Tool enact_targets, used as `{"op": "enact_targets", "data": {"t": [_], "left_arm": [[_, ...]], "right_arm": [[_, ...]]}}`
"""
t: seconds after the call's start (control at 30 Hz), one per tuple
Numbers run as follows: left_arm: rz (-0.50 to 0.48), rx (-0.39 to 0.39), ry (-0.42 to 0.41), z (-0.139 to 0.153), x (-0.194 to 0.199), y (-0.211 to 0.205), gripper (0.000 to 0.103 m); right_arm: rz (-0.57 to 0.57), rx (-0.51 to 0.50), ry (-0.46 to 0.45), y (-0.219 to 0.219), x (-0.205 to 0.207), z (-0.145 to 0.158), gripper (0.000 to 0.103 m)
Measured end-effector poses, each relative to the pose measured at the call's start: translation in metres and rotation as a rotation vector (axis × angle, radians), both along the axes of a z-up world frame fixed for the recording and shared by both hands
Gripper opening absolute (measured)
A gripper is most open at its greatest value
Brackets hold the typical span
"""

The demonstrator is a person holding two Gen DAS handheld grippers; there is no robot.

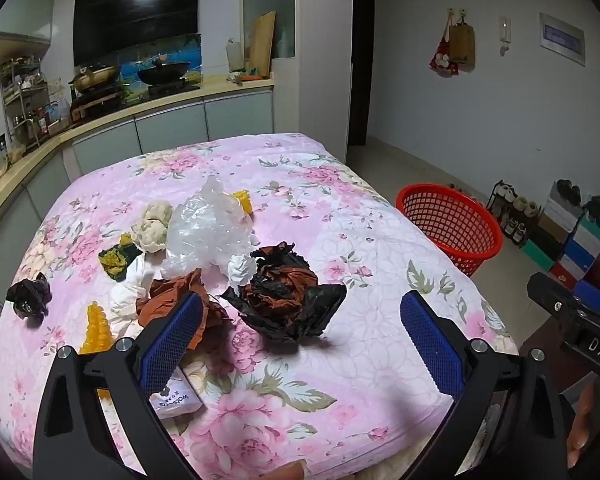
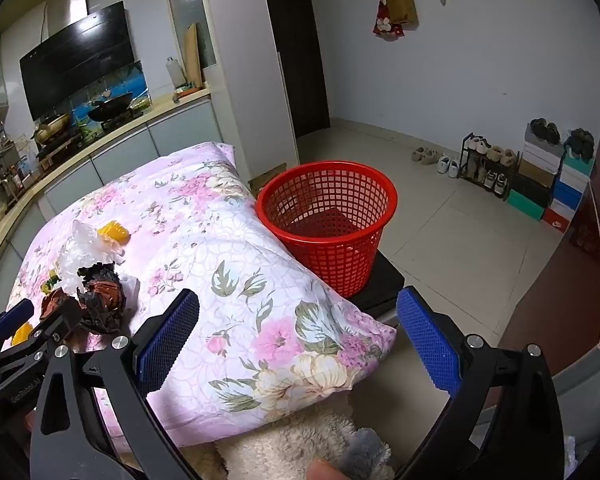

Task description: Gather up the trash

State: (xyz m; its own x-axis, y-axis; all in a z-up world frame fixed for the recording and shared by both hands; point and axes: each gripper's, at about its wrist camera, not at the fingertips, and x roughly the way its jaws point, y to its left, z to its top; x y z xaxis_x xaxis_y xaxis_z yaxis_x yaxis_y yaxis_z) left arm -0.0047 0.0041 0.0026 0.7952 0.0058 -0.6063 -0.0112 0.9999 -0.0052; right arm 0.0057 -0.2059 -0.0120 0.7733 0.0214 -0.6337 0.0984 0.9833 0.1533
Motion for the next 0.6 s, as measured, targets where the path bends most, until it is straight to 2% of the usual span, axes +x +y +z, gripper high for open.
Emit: {"op": "enact_targets", "data": {"t": [0.6], "left_arm": [[0.049, 0.017, -0.001, 0.004, -0.010, 0.012, 0.096]], "right_arm": [[0.022, 0.000, -0.025, 0.007, -0.008, 0.010, 0.096]]}}
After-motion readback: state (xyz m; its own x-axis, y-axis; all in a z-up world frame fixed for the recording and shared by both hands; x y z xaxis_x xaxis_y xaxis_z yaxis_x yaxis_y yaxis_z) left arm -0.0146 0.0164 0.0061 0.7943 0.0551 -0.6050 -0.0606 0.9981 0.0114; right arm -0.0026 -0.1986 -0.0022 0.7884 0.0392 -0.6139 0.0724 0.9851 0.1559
